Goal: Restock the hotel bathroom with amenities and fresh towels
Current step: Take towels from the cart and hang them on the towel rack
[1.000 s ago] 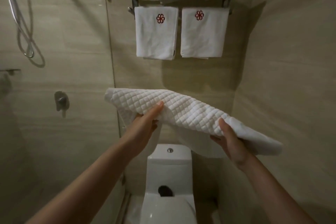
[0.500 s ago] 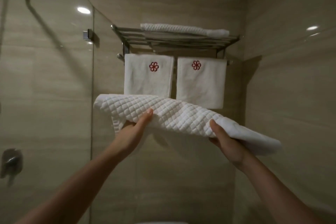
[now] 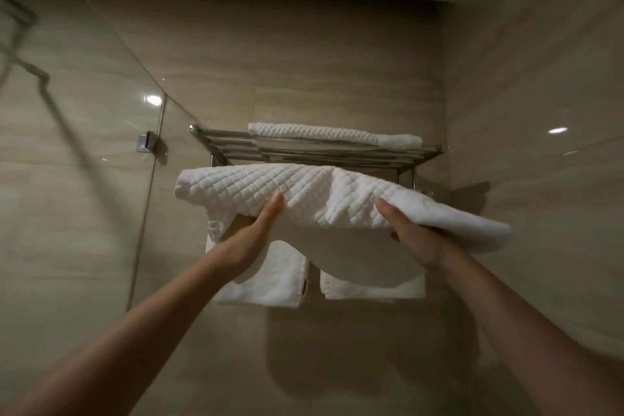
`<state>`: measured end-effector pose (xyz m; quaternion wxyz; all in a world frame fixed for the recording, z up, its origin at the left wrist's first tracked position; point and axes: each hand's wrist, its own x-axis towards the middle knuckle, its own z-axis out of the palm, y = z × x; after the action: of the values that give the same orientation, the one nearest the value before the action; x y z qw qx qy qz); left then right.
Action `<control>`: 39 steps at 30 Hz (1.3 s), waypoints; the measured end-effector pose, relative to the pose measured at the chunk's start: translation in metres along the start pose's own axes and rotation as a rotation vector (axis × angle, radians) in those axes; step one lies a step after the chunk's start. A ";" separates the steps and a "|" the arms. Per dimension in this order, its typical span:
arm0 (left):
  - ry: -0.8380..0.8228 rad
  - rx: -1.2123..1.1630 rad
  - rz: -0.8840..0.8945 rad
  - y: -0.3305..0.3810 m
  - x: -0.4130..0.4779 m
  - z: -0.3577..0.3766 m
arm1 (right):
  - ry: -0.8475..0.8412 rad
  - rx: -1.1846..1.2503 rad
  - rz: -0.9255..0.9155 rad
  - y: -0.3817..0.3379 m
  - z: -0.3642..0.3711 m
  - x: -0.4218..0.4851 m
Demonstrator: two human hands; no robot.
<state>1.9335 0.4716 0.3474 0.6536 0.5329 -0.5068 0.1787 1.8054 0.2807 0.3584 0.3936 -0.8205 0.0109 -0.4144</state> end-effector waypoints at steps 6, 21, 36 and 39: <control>0.077 0.071 0.108 0.008 0.076 0.010 | 0.017 -0.068 -0.177 -0.035 -0.038 0.066; 0.098 0.110 0.351 0.037 0.217 0.047 | 0.233 -0.261 -0.456 -0.086 -0.109 0.176; 0.021 1.284 0.210 -0.004 0.334 0.053 | 0.282 -0.362 -0.575 -0.036 -0.097 0.295; 0.030 1.402 0.058 -0.028 0.354 0.055 | 0.290 -0.376 -0.460 -0.014 -0.092 0.305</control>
<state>2.0783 0.3042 0.6305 0.1578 0.8125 -0.2769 0.4881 1.9376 0.1269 0.6042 0.1257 -0.7920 -0.0425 -0.5959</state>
